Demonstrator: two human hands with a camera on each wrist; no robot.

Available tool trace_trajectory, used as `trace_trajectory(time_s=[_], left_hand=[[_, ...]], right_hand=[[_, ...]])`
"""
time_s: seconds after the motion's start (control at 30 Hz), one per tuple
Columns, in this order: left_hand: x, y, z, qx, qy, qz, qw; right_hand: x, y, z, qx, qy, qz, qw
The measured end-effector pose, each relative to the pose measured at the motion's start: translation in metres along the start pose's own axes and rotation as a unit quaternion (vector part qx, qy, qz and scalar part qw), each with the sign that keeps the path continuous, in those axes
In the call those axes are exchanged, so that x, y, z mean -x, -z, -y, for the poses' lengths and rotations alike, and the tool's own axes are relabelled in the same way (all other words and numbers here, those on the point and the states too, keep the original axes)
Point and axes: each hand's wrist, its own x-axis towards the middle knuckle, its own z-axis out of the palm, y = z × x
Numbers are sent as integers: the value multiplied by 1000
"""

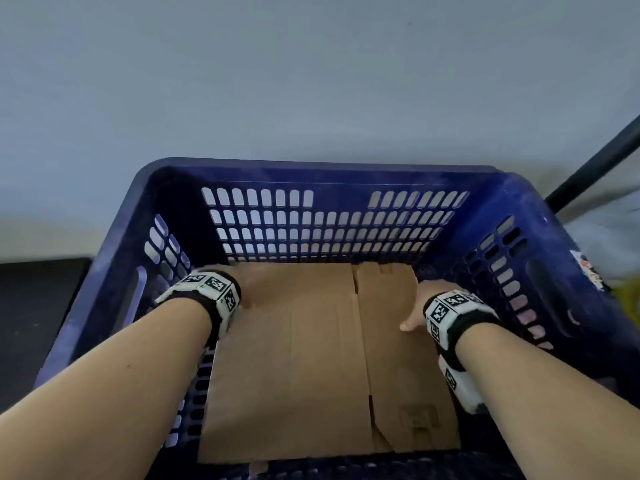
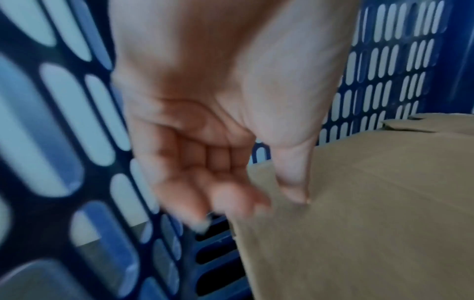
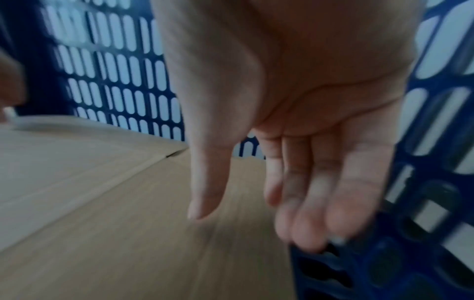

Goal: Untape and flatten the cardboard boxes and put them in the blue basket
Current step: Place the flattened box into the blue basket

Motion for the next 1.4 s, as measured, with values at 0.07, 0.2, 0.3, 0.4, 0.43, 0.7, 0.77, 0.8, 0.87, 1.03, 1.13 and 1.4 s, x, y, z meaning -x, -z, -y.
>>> trace_trajectory(time_s=[0.07, 0.2, 0.3, 0.4, 0.43, 0.7, 0.77, 0.8, 0.87, 1.03, 1.13, 1.4], left_hand=[[-3, 5, -7, 6, -49, -57, 997], [-12, 3, -29, 17, -158, -74, 984], [-15, -7, -40, -43, -170, -28, 984], [-20, -13, -40, -58, -185, -45, 980], [-21, -14, -40, -52, -190, -48, 979], [-26, -20, -39, -5, -207, -57, 977], [-26, -22, -38, 2, -203, -51, 978], [-25, -22, -38, 5, -202, -50, 978], [-23, -23, -38, -2, -195, -41, 980], [-6, -16, -36, -34, -173, -3, 984], [12, 8, -34, -33, -188, -1, 982], [135, 126, 21, 143, -247, -208, 936]], right_hand=[[-5, -4, 14, 11, 69, -32, 997], [-7, -16, 49, 23, 198, -18, 980], [-13, -25, 65, 64, 213, 18, 975], [-17, -28, 70, 74, 203, 23, 976], [-18, -29, 70, 73, 202, 21, 976], [-19, -31, 77, 83, 189, 22, 978], [-16, -31, 79, 97, 189, 22, 977], [-16, -31, 80, 102, 190, 23, 976], [-15, -31, 80, 103, 187, 30, 976], [-4, -16, 84, 100, 184, 45, 977], [19, 10, 87, 62, 215, 1, 975], [135, 106, 85, -174, 342, -255, 888]])
